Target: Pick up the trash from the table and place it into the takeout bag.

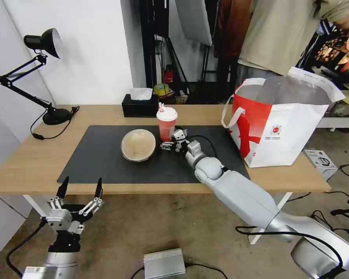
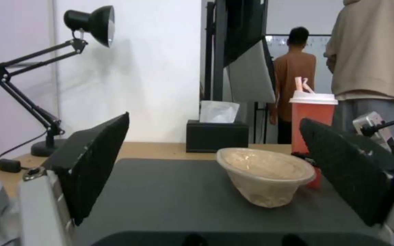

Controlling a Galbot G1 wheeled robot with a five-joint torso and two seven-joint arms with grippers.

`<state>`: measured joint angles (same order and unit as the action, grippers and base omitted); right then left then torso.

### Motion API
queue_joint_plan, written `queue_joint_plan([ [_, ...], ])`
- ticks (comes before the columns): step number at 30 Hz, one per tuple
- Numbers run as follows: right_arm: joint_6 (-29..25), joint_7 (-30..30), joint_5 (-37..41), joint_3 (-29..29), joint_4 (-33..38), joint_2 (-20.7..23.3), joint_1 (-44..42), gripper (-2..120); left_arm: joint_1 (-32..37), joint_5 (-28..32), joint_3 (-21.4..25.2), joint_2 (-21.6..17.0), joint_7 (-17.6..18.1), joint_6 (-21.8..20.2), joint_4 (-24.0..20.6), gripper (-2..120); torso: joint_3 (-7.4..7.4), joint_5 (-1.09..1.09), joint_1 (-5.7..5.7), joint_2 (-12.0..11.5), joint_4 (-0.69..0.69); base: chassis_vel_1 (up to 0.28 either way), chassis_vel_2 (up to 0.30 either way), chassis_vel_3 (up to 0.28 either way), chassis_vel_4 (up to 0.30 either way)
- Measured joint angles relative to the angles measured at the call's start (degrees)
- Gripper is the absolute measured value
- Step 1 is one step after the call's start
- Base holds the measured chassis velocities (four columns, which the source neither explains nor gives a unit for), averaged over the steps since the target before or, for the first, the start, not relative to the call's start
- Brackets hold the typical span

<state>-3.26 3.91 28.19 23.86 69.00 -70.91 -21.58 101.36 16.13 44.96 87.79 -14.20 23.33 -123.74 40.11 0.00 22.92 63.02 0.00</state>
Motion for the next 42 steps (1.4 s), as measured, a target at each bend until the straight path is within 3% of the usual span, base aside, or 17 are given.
queue_joint_plan([
  [35,-1.96,-0.96,-1.97,-2.02,-6.50,-3.54,1.10,99,-0.79,-0.32,0.06,0.15,-0.07,0.30,0.95,100,0.00,0.00,0.00,0.00,0.00,0.000,0.000,0.000,0.000],
  [38,-1.97,-1.01,-2.21,-2.06,-6.62,-3.68,1.14,97,-0.80,-0.22,0.12,0.07,-0.06,0.30,1.03,100,0.00,0.00,0.00,0.00,0.00,0.000,0.000,0.000,0.000],
  [42,-1.97,-1.10,-2.27,-2.00,-6.60,-3.90,1.14,79,-0.79,0.00,0.32,-0.15,-0.06,0.32,1.22,100,0.00,0.00,0.00,0.00,0.00,0.000,0.000,0.000,0.000],
])
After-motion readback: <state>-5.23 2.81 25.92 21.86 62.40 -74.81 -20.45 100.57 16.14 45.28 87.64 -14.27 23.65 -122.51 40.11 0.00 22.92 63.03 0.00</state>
